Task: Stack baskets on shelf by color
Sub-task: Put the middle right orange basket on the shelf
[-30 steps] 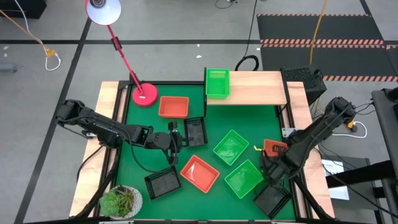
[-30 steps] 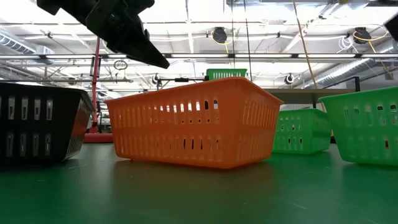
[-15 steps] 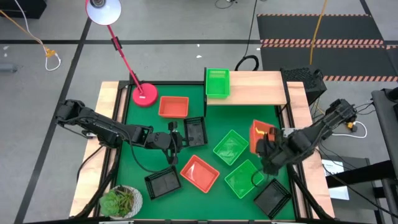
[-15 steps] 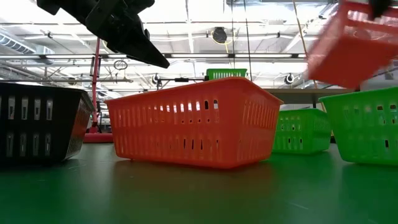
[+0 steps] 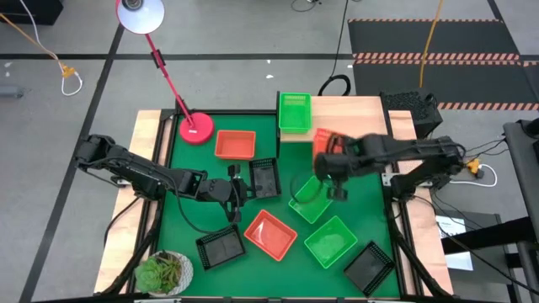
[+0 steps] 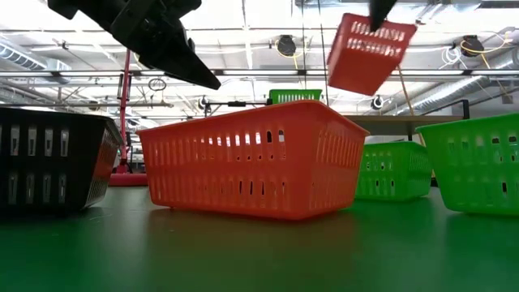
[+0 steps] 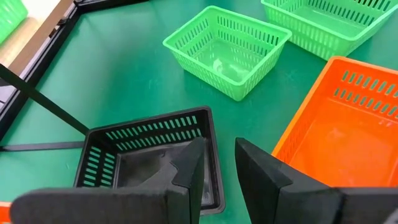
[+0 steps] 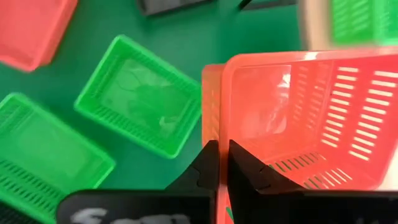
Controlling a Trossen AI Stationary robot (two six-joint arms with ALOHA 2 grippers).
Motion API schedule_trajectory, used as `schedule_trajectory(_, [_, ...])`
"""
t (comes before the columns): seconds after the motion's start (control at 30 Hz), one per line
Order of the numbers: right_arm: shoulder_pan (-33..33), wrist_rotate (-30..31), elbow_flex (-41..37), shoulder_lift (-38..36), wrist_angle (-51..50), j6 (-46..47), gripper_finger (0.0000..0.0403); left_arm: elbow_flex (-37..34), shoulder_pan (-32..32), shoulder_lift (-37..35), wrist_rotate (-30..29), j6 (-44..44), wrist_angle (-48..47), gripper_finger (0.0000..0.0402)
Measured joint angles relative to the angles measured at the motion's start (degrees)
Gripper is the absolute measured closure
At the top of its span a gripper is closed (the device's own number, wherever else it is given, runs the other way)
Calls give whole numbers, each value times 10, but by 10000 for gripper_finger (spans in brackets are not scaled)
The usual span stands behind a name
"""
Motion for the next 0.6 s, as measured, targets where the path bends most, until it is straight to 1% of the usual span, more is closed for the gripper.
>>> schedule_trajectory(0.13, [-41, -1, 22, 20, 0, -37, 396, 0, -1, 0, 0, -3, -2, 309])
schedule_trajectory(0.4, [-88, 0, 23, 11, -2, -103, 396, 0, -8, 0, 0, -3, -5, 309])
schedule_trajectory(0.6, [-122, 30, 23, 12, -2, -161, 396, 0, -10, 0, 1, -11, -5, 309])
